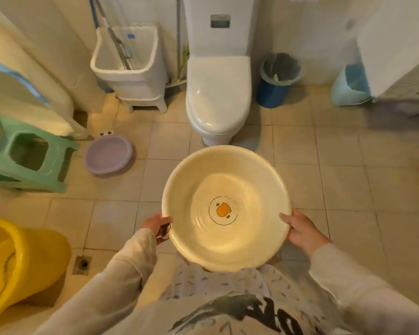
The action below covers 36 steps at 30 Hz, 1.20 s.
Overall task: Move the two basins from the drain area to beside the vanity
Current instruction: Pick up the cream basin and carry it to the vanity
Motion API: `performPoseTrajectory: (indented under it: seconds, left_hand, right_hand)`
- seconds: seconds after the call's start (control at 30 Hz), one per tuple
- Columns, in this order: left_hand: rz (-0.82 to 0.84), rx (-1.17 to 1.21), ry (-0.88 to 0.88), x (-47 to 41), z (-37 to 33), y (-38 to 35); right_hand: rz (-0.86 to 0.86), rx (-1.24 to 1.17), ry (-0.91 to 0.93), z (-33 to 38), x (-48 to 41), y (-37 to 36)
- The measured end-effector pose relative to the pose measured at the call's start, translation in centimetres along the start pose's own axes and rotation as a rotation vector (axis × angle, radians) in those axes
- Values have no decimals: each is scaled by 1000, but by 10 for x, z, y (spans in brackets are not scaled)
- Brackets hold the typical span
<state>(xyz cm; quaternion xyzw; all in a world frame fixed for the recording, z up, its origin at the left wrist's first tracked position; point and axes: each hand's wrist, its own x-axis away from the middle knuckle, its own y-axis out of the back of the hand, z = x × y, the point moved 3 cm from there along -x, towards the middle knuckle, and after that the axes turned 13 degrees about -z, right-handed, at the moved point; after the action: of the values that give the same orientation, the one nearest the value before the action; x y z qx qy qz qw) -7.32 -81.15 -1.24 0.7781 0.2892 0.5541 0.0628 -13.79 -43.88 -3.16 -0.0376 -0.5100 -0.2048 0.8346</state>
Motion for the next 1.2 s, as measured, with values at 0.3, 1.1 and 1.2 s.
performPoseTrajectory:
  seconds: [0.3,1.1,1.2]
  left_hand:
    - [204,-246,-204,72,-59,-164]
    - [407,-520,-305,253,-98,-585]
    - [466,-546,-314,270,-104,-630]
  right_hand:
    - [-157,-407,-40,-23,-21,160]
    - [-522,-849,2,66,-101,463]
    - [-558,-894,-7,84,-111,489]
